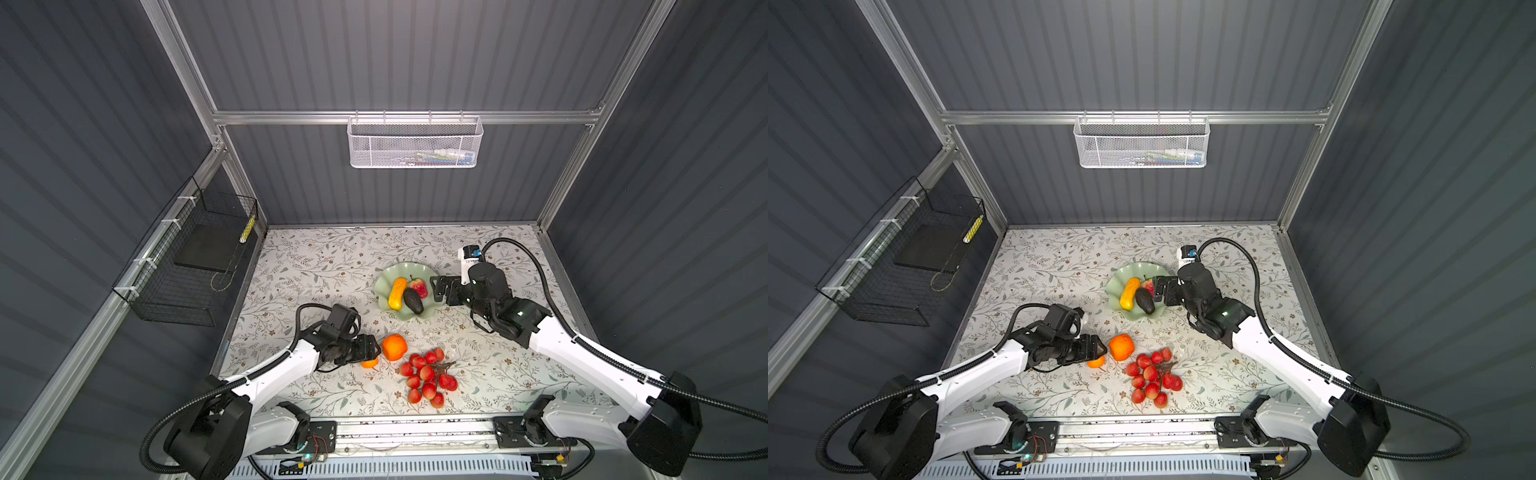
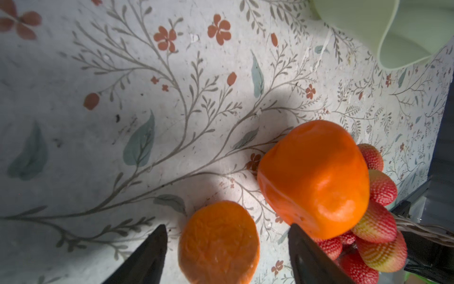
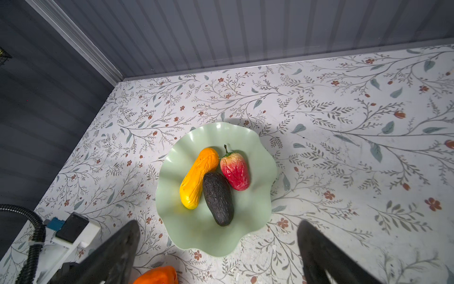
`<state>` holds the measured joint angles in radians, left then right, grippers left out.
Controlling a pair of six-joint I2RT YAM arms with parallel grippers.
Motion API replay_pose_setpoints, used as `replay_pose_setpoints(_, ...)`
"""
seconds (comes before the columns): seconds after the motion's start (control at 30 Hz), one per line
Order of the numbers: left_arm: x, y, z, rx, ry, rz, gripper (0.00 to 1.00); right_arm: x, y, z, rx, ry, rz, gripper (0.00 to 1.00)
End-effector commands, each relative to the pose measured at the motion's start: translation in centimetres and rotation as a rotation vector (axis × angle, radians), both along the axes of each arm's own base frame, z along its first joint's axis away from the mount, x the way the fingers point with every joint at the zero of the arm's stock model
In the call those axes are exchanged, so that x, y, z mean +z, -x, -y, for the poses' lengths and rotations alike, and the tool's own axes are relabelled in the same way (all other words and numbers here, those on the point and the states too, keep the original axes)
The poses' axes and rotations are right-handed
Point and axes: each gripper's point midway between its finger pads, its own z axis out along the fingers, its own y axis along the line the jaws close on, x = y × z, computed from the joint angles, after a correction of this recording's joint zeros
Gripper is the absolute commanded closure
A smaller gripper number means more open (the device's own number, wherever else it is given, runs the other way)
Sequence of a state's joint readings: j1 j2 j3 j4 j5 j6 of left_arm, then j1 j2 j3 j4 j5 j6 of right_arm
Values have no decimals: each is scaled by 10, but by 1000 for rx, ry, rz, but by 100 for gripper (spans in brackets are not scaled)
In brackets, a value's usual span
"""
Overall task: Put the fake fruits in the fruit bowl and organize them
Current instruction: 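Carry the avocado into the bowl with the right gripper and release, then grasp the small tangerine with the left gripper and place it in the bowl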
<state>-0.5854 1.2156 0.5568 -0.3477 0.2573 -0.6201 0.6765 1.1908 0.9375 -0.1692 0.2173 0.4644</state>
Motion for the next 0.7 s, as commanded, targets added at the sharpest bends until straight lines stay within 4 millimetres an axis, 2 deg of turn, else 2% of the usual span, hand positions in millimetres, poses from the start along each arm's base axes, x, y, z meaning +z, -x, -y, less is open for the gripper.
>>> replay_pose_setpoints(0.0, -9, 5, 1, -3, -14, -21, 26, -3, -3, 6, -35, -5, 1, 1)
replay_pose_setpoints(0.1, -12, 6, 2, -5, -22, -29, 31, -3, -4, 6, -34, -9, -1, 1)
replay_pose_setpoints(0.3, -10, 6, 2, -6, -25, -29, 51, -7, -4, 8, -40, -9, -9, 1)
replay_pose_setpoints(0.37, 1, 4, 2, -8, -15, 0, 55, -9, -4, 9, -45, -10, -15, 1)
replay_pose_setpoints(0.5, 28, -2, 2, -17, -7, 60, 58, -13, -3, 12, -52, -18, -21, 1)
replay_pose_setpoints(0.6, 58, -14, 4, -15, 5, 141, 57, -13, -2, 14, -55, -22, -22, 1)
replay_pose_setpoints(0.67, 83, -30, 11, -15, 27, 223, 57, -12, -1, 16, -61, -27, -19, 1)
